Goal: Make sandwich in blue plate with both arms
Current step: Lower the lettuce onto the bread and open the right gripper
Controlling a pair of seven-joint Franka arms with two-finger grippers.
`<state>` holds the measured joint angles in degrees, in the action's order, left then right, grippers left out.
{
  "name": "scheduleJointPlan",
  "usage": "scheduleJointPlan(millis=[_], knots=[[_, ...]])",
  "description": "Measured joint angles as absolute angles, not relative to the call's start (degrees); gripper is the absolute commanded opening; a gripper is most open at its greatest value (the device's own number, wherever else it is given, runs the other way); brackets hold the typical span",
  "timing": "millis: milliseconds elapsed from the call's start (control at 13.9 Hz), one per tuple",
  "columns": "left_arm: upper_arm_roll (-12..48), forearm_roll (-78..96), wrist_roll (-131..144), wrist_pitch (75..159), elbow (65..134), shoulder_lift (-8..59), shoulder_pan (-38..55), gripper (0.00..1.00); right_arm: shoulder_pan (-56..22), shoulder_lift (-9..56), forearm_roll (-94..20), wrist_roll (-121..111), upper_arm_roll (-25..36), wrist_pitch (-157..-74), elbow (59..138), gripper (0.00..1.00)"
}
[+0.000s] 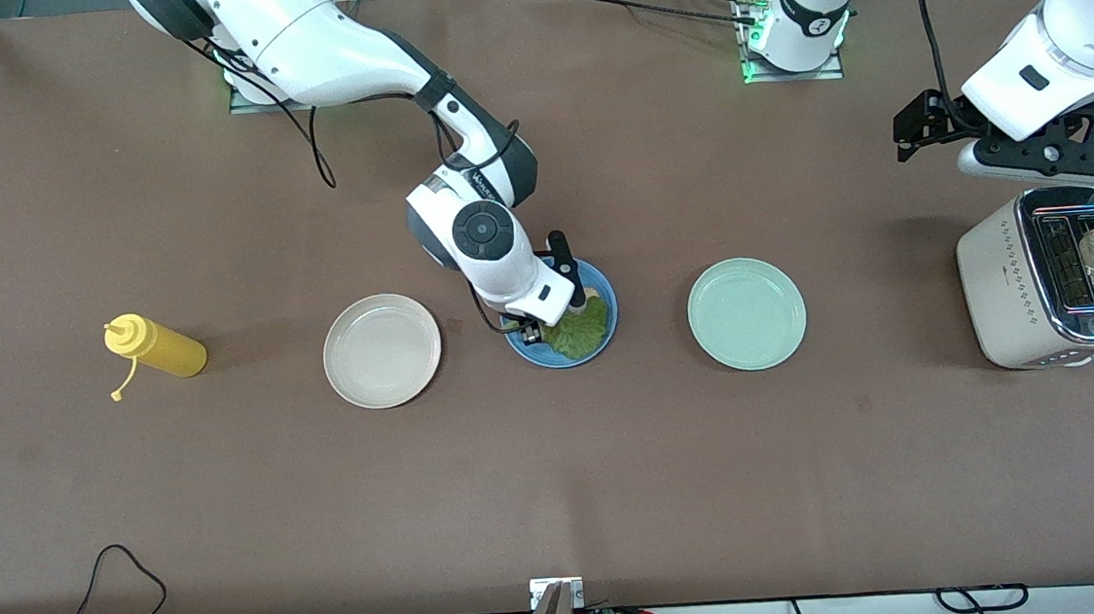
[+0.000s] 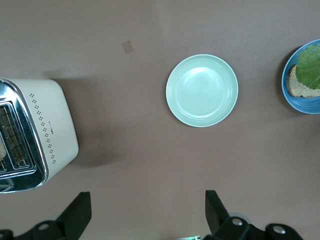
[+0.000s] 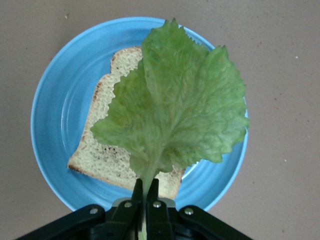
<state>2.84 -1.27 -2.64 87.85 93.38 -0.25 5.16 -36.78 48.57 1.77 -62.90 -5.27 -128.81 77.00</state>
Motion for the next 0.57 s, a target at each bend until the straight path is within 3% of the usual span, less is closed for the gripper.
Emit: scheduleJointPlan(millis=[503,575], knots=[[2.8,-1.3,-2.6,87.8,93.4,-0.3,5.2,1.00,-38.0,49.2,3.8,-62.9,-5.3,-128.6,77.0,0.00],[2.8,-1.3,-2.6,87.8,93.4,-0.3,5.2,1.00,-38.1,49.4,3.9,-62.9,-5.3,-128.6,77.0,0.05]])
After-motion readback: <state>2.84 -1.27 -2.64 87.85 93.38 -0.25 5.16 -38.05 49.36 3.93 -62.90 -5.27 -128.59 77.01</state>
